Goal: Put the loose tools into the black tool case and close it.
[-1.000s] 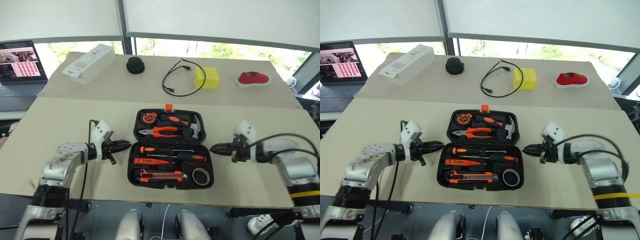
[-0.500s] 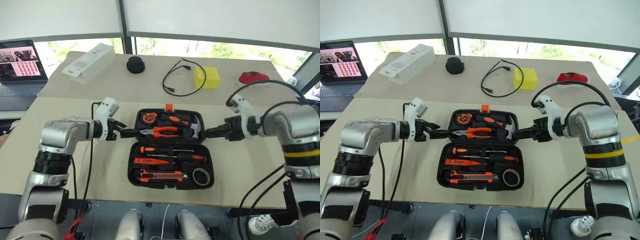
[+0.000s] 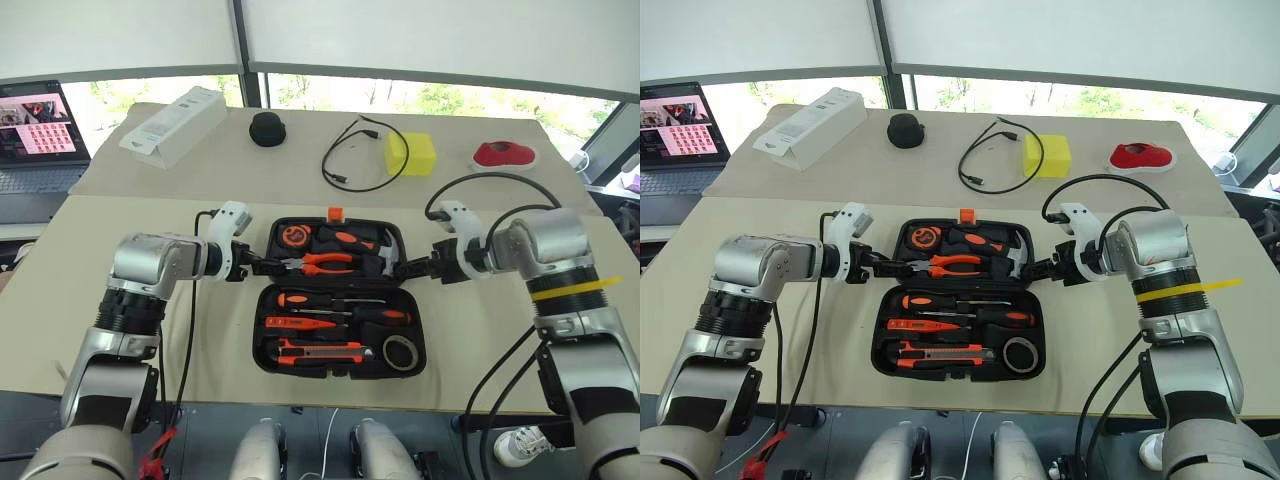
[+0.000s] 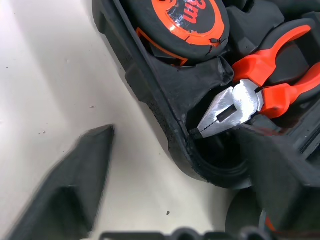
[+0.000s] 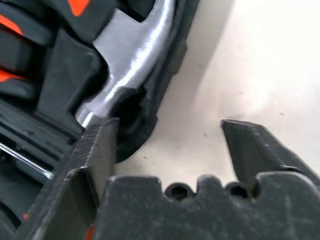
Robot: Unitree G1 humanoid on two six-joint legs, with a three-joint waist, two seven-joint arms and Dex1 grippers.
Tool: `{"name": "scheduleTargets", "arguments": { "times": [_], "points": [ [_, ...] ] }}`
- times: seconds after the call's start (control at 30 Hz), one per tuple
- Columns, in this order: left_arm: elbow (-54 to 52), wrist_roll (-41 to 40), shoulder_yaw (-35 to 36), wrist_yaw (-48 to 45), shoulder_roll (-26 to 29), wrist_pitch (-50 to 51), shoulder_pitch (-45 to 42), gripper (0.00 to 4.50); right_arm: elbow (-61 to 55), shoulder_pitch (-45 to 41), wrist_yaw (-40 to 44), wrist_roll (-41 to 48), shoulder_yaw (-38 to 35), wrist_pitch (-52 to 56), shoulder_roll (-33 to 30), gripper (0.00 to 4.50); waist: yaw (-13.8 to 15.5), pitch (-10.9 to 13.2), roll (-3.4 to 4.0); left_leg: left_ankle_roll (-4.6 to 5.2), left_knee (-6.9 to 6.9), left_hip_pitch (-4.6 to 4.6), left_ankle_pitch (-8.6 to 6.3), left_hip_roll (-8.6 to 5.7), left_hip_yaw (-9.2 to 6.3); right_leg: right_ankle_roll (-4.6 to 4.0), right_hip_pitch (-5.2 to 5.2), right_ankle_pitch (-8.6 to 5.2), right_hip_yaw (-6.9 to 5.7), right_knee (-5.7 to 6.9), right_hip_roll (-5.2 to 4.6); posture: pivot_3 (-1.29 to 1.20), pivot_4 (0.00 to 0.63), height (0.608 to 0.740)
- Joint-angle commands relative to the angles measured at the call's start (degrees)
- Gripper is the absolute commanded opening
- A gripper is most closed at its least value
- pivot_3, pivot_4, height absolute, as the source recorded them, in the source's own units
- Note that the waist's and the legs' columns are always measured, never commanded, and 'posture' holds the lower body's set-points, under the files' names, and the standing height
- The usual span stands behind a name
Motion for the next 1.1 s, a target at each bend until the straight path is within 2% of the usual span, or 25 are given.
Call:
{"name": "scheduleTargets", "arguments": {
  "times": [0.03,0.2,0.27,0.33,0.47,0.57,0.63,0.73,0.87,0.97,1.03,1.1],
  "points": [
    [-1.03,0.49,1.4,1.56,-0.15,-0.57,0.47,2.22,2.74,-0.81,-3.13,-2.3,0.17,-0.6,0.52,2.12,0.03,-0.01,-0.02,-0.02,0.0,0.0,0.01,0.0,0.01,0.0,0.01,0.0,0.0,0.0,0.0,0.0,0.15,0.74],
    [-1.22,-0.72,4.06,2.59,-1.55,-1.23,1.71,0.49,2.41,0.0,-4.77,-1.91,-1.07,0.71,2.13,0.43,0.1,-0.26,-0.42,-0.04,0.04,0.23,0.06,-0.01,0.01,0.01,0.27,0.02,-0.02,0.02,-0.03,0.0,0.15,0.74],
    [-2.07,-0.74,6.59,3.48,-3.23,-6.83,3.33,0.11,1.06,0.84,-6.99,-1.69,-5.04,-2.83,3.83,0.07,0.06,-0.3,-0.47,-0.03,0.03,0.34,0.08,-0.01,0.0,0.01,0.35,0.03,-0.03,0.02,-0.03,0.0,0.15,0.74],
    [-3.05,-0.41,7.48,3.2,-3.57,-10.62,4.63,0.11,-2.36,2.52,-7.13,-2.35,-5.72,-8.99,3.82,0.07,0.04,-0.3,-0.48,-0.03,-0.01,0.61,0.08,0.02,-0.01,0.01,0.65,0.03,-0.03,-0.02,-0.03,0.0,0.15,0.74],
    [-8.04,-1.7,11.52,0.43,-4.75,-22.96,10.03,0.11,-16.78,9.72,-0.11,1.33,-6.8,-19.13,2.05,0.07,-0.03,-0.23,-0.44,-0.04,0.0,0.59,0.13,0.02,-0.02,0.0,0.65,0.08,-0.04,-0.02,-0.04,0.0,0.15,0.74],
    [-10.79,-0.59,14.17,-2.84,-5.58,-39.07,15.9,0.11,-25.16,17.72,3.27,-1.19,-6.18,-34.14,-0.7,0.07,0.0,-0.2,-0.41,-0.06,-0.03,0.05,0.16,0.02,-0.15,-0.01,0.02,0.09,0.01,0.04,-0.04,0.0,0.15,0.74],
    [-11.02,1.63,14.77,-3.61,-5.79,-48.79,19.59,0.11,-27.25,24.18,6.21,-5.94,-4.91,-51.96,-3.36,0.07,-0.06,-0.19,-0.41,-0.07,-0.09,-0.08,0.16,0.06,-0.16,-0.02,-0.1,0.1,0.01,-0.03,-0.04,0.0,0.15,0.74],
    [-9.98,4.39,14.93,-5.83,-5.82,-62.71,23.53,0.11,-25.16,31.71,8.81,-11.32,-4.66,-76.4,-5.43,0.07,0.04,-0.18,-0.4,-0.06,-0.16,-0.15,0.14,0.03,-0.05,-0.01,-0.11,0.1,-0.01,-0.25,-0.1,0.0,0.15,0.74],
    [-6.11,7.07,15.36,-9.31,-4.69,-78.12,27.94,0.11,-17.45,37.38,8.16,-15.65,-5.36,-97.0,-6.18,0.07,0.01,-0.17,-0.42,-0.04,-0.12,-0.1,0.14,0.06,0.12,0.01,-0.02,0.11,-0.02,-0.28,-0.09,0.0,0.15,0.74],
    [-2.63,8.86,14.46,-12.19,-2.78,-85.04,30.7,0.11,-10.92,38.87,7.03,-19.98,-4.32,-111.28,-6.89,0.07,0.08,-0.16,-0.42,-0.04,-0.14,0.11,0.13,0.06,0.22,0.01,0.18,0.11,-0.02,-0.3,-0.09,0.0,0.15,0.74],
    [-1.09,9.36,13.74,-14.0,-1.65,-87.9,32.13,0.11,-8.46,39.46,6.6,-21.09,-3.97,-117.0,-6.95,0.07,0.07,-0.17,-0.42,-0.04,-0.13,0.17,0.13,0.07,0.22,0.01,0.23,0.11,-0.02,-0.32,-0.08,0.0,0.15,0.74],
    [-1.42,7.98,14.0,-15.83,-0.18,-87.44,34.71,0.74,-8.24,41.62,8.1,-19.94,-3.49,-118.82,-7.65,0.81,0.06,-0.17,-0.42,-0.02,-0.17,0.28,0.13,0.09,0.23,0.01,0.31,0.11,-0.02,-0.32,-0.08,0.0,0.15,0.74]
  ]
}}
